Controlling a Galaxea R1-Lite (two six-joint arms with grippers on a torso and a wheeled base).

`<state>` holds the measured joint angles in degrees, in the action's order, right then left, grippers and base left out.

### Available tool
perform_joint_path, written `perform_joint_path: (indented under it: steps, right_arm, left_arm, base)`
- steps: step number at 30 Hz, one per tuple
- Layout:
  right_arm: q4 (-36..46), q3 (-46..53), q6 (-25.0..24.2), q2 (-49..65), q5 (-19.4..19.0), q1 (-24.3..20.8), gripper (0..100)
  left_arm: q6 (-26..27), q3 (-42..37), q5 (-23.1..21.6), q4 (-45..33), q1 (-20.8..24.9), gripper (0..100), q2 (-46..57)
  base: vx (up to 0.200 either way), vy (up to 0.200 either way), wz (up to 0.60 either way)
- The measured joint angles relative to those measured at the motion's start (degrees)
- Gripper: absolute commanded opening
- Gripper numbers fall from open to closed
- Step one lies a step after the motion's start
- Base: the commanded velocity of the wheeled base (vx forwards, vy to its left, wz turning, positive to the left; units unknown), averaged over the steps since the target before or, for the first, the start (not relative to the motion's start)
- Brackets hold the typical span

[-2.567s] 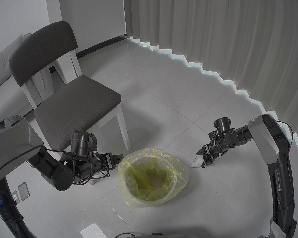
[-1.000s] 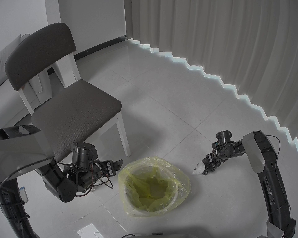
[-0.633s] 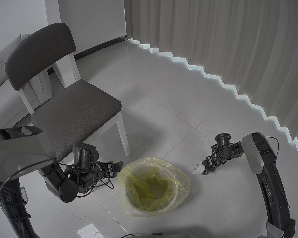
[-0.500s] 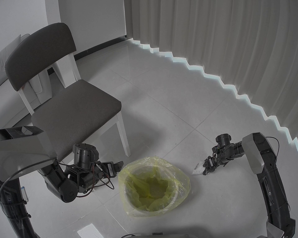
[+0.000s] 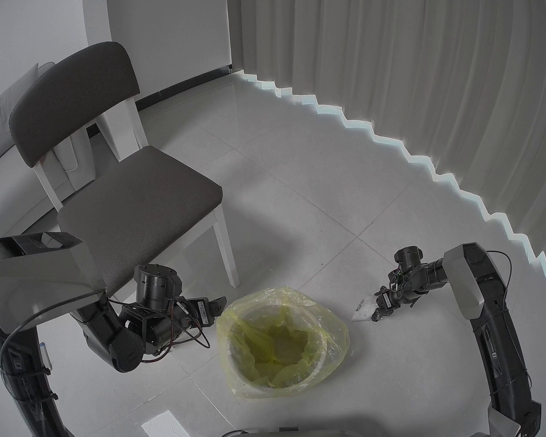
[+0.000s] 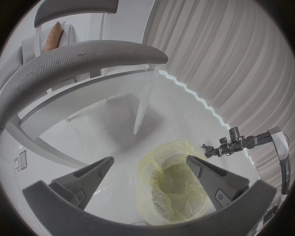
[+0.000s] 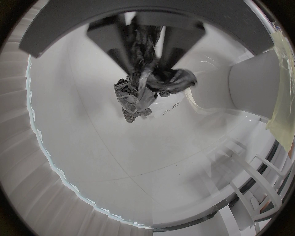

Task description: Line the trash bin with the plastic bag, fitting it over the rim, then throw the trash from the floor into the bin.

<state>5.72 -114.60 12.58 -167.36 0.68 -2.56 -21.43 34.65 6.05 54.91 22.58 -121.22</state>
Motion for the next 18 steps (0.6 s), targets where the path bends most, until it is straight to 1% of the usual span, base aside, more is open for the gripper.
perform_joint_path:
  steps: [5, 10, 15, 18]
  right_arm:
    - [0.1, 0.4, 0.0, 0.7, 0.0, 0.0, 0]
    - [-0.6, 3.8, 0.0, 3.4, -0.2, -0.4, 0]
    - [-3.5, 11.2, -0.3, 10.4, -0.8, -2.0, 0]
    - [-6.2, 17.3, -0.4, 16.5, -1.4, -3.4, 0]
  left_arm:
    - [0.0, -0.4, 0.0, 1.9, 0.0, 100, -0.3]
    - [0.0, -1.6, 0.0, 3.8, 0.0, 100, -0.1]
    - [0.0, -2.9, 0.0, 4.7, -0.3, 100, 1.0]
    - [0.1, -3.8, -0.1, 4.9, -0.7, 100, 2.2]
  base:
    - [0.000, 0.000, 0.00]
    - [0.000, 0.000, 0.00]
    - [0.000, 0.000, 0.00]
    - [0.000, 0.000, 0.00]
